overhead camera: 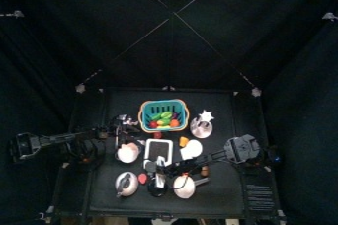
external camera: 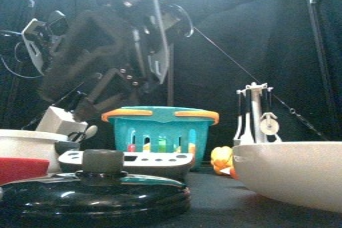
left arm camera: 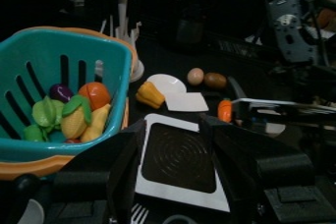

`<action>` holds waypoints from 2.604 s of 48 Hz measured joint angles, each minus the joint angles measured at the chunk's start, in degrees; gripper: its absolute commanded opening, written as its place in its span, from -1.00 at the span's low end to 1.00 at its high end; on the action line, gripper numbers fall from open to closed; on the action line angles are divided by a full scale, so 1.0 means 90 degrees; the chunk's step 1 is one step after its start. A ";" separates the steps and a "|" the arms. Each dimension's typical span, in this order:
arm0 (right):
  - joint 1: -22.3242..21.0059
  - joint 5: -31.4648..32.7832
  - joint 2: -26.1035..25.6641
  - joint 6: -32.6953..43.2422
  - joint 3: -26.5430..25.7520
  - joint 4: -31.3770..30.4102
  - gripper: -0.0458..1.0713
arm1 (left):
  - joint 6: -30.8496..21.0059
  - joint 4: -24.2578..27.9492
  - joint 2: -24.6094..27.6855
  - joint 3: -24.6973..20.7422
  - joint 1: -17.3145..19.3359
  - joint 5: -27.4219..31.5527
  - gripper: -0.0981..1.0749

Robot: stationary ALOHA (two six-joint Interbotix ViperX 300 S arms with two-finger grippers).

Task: Grab strawberry half

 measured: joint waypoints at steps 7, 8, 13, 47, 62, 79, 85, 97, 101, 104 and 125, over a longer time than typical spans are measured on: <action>0.0049 0.0068 0.0391 0.0000 -0.0430 -0.0010 0.84 | 0.0000 -0.0029 -0.0029 0.0000 0.0000 0.0352 0.61; 0.0059 0.0088 0.0430 0.0000 -0.0469 -0.0010 0.84 | 0.0000 -0.0029 -0.0029 0.0000 0.0010 0.0371 0.61; 0.0078 0.0225 0.0635 0.0000 -0.0645 -0.0010 0.84 | 0.0000 -0.0029 -0.0078 0.0000 0.0000 0.0459 0.61; 0.0078 0.0898 0.1143 -0.0020 -0.1113 0.0010 0.83 | 0.0000 -0.0039 -0.0830 0.0283 0.0010 0.0488 0.61; 0.0078 0.0898 0.1201 -0.0020 -0.1152 0.0029 0.82 | 0.0000 -0.0029 -0.0840 0.0283 0.0010 0.0498 0.61; 0.0078 0.0908 0.1250 -0.0010 -0.1152 0.0059 0.50 | 0.0000 -0.0029 -0.0840 0.0313 0.0010 0.0498 0.61; 0.0078 0.0937 0.1250 -0.0010 -0.1152 0.0078 0.41 | 0.0000 -0.0039 -0.0840 0.0313 0.0020 0.0498 0.61; 0.0078 0.1250 0.1172 -0.0020 -0.1113 0.0068 0.39 | 0.0000 -0.0039 -0.0840 0.0322 0.0020 0.0498 0.61; 0.0078 0.1309 0.1074 -0.0010 -0.1064 0.0039 0.39 | 0.0000 -0.0039 -0.0840 0.0322 0.0020 0.0498 0.61; 0.0078 0.1328 0.0977 -0.0010 -0.1045 0.0010 0.39 | 0.0000 -0.0039 -0.0840 0.0322 0.0020 0.0488 0.61; -0.0029 0.1328 0.0596 -0.0020 -0.1152 -0.0635 0.39 | 0.0000 -0.0176 -0.0840 0.0322 0.0010 0.0498 0.61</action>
